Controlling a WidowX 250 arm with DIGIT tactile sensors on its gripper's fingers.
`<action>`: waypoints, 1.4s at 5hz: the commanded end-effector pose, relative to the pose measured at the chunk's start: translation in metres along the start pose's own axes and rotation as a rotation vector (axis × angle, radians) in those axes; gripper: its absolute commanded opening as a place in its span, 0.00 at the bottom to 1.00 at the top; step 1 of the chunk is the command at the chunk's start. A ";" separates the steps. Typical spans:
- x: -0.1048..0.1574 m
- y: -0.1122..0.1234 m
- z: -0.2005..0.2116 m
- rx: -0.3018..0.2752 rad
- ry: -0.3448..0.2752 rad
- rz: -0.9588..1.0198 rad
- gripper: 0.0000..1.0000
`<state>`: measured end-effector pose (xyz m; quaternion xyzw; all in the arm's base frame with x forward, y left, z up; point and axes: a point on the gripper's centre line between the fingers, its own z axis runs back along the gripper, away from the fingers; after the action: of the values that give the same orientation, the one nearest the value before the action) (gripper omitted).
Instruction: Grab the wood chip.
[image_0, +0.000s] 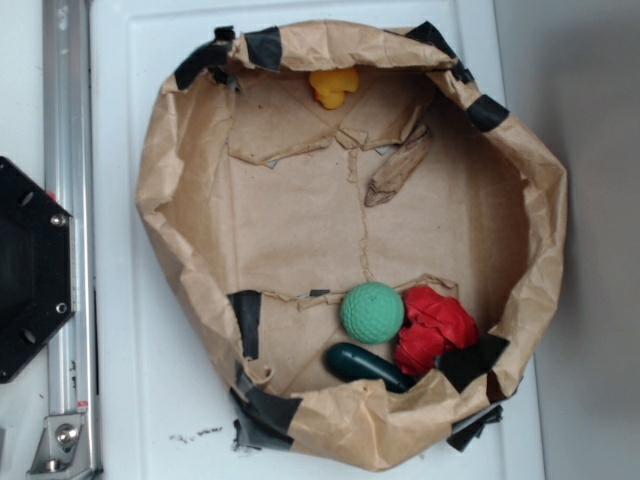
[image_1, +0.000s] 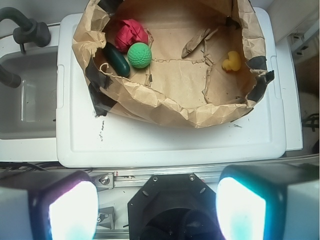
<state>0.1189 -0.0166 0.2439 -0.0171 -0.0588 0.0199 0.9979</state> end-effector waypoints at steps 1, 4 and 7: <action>0.000 0.000 0.000 0.000 0.000 0.000 1.00; 0.091 0.050 -0.096 0.002 -0.109 0.418 1.00; 0.132 0.066 -0.182 0.070 -0.204 0.637 1.00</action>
<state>0.2608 0.0442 0.0607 0.0118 -0.1182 0.3286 0.9370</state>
